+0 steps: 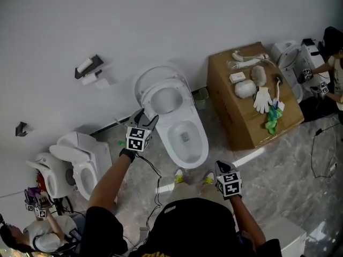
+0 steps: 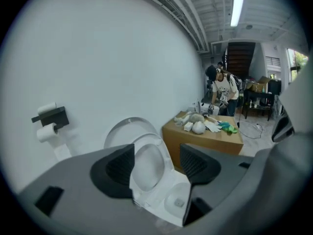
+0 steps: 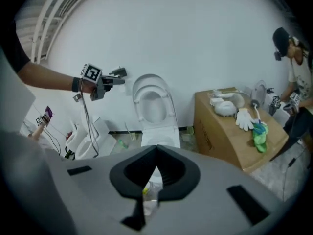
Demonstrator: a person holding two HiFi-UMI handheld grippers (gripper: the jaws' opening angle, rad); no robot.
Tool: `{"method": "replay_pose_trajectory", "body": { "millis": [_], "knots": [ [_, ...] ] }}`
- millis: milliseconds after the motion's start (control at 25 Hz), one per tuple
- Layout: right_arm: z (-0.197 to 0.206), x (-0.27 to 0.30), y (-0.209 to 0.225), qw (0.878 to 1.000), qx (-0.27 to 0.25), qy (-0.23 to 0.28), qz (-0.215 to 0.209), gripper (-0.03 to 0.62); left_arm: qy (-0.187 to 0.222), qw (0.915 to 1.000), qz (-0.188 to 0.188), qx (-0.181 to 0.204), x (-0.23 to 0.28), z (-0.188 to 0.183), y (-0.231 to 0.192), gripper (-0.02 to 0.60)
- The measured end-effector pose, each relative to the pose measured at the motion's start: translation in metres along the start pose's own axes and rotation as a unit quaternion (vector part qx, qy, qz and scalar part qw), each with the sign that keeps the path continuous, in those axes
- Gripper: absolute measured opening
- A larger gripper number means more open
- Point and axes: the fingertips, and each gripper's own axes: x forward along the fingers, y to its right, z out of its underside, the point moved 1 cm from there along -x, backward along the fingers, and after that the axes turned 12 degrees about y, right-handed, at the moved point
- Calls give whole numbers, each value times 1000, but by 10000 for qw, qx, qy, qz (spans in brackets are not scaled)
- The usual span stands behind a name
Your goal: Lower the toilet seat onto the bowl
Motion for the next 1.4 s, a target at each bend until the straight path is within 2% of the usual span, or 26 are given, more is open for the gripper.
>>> {"method": "replay_pose_trajectory", "body": {
  "millis": [200,360,600,880,1040,1200,1320,1400],
  "knots": [
    [40,50,-30,9971,-42,-749,-92,-8,-163,9995,31,271,44,42,-41,296],
    [67,62,-44,9940,175,-1061,197,-8,-310,9992,26,250,70,61,-68,296],
    [100,59,-50,9878,468,-1358,596,-8,-291,9984,249,410,124,65,-90,296],
    [133,52,-59,9793,935,-1523,946,-8,-255,9963,435,698,168,57,-93,296],
    [135,50,-58,9784,998,-1485,1031,-8,-362,9957,407,743,182,57,-94,241],
    [132,55,-57,9786,1019,-1460,1031,-8,-569,9927,332,1010,185,64,-101,201],
    [133,50,-50,9780,1011,-1475,1070,-8,-690,9904,436,1112,186,68,-94,109],
    [136,50,-46,9771,1032,-1498,1103,-8,-839,9887,550,1110,186,70,-92,101]
  ]
}}
